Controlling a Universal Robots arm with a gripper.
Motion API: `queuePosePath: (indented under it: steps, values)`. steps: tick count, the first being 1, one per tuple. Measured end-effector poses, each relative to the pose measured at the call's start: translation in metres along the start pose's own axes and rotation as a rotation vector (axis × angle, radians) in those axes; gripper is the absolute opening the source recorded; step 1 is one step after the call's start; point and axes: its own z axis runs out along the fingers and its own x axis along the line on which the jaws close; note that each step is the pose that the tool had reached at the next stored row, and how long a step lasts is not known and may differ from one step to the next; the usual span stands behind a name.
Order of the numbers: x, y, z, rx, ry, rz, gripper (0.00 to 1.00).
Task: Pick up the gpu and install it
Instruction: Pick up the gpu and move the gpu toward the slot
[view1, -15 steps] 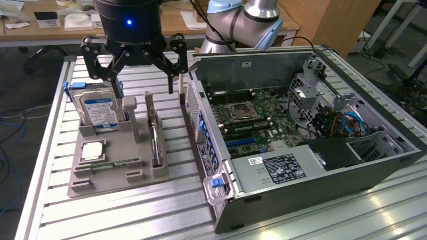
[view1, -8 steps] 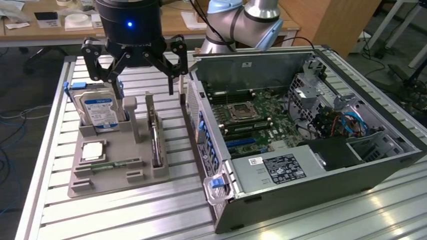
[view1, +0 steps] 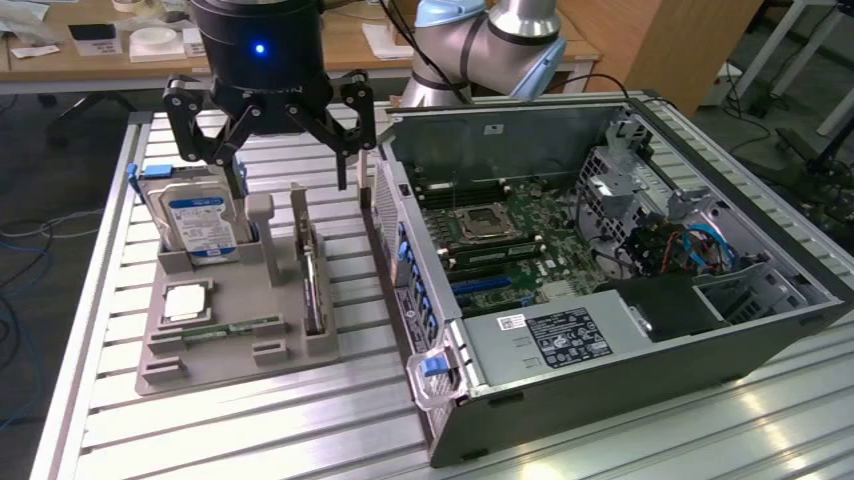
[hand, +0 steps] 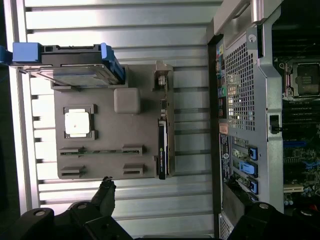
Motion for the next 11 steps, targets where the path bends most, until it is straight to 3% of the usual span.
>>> queuePosePath:
  steps: [4,11]
  values:
    - [0.000,0.0000,0.0006,-0.0002,-0.0002,0.000,0.94]
    - [0.000,-0.0005,0.0126,-0.0001,0.0000,0.000,0.94]
